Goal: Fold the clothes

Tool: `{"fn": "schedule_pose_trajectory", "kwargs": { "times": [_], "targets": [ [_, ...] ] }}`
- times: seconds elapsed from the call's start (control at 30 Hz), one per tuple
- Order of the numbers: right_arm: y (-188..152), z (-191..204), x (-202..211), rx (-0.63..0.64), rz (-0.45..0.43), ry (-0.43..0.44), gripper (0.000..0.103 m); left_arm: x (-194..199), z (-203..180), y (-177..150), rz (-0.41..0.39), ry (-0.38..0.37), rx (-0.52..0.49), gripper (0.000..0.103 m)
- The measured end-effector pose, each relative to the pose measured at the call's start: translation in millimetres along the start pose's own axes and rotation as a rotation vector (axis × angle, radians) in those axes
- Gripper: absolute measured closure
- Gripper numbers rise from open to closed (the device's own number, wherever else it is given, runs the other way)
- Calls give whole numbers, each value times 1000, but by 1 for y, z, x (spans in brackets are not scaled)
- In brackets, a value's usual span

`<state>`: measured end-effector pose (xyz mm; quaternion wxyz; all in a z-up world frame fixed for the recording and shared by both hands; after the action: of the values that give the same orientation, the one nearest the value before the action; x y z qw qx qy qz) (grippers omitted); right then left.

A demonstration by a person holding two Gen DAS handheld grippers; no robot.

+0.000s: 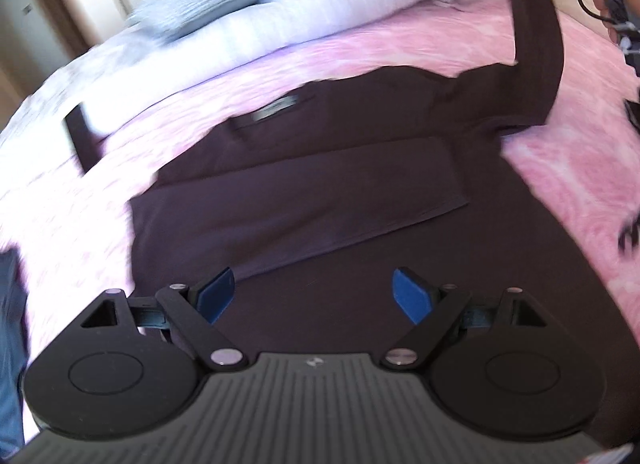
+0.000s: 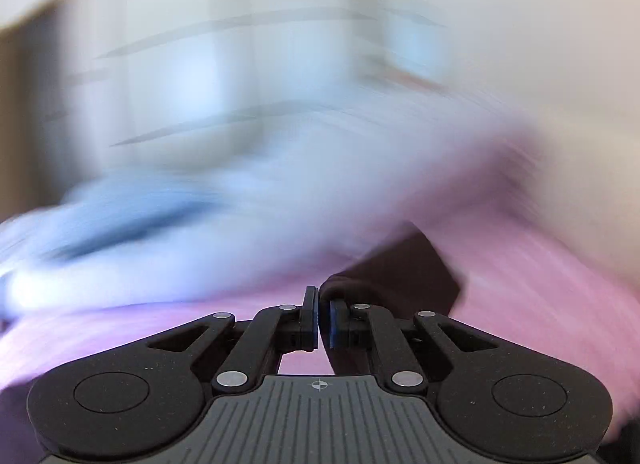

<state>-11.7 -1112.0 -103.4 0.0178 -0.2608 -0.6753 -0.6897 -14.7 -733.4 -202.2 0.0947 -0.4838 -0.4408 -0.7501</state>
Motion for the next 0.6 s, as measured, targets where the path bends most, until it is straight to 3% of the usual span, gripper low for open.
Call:
{"fn": "schedule_pose_trajectory", "kwargs": {
  "times": [0.07, 0.13, 0.23, 0.27, 0.3, 0.33, 0.47, 0.6],
  "targets": [
    [4, 98, 13, 145, -51, 185, 96, 9, 30, -12, -2, 23, 40, 19],
    [-19, 195, 17, 263, -64, 351, 95, 18, 62, -27, -1, 55, 75, 19],
    [-92, 320, 12, 564, 47, 574, 94, 30, 110, -54, 11, 106, 135, 19],
    [-116, 348, 12, 646, 88, 601, 73, 33, 125, -63, 16, 120, 156, 19],
    [-131, 362, 16, 680, 126, 633, 43, 34, 138, -72, 21, 130, 172, 19],
    [-145, 375, 19, 711, 163, 665, 34, 34, 149, -80, 27, 137, 184, 19],
    [-156, 367, 42, 705, 226, 679, 32, 19, 180, -95, 36, 116, 230, 19],
    [-153, 324, 39, 682, 310, 582, 32, -12, 189, -79, -3, 67, 237, 19]
  ]
}}
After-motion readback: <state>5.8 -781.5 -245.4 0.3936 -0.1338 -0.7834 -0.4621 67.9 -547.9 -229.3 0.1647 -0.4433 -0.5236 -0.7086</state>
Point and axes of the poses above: each gripper's, at about its wrist camera, not at the fingertips, and x roughly against the way its jaws point, z to its left, y to its top, the point moved 2 cm from there along -x, roughly the way its jaws point, and after that the axes turned 8 degrees about x, right-handed, at the moved point
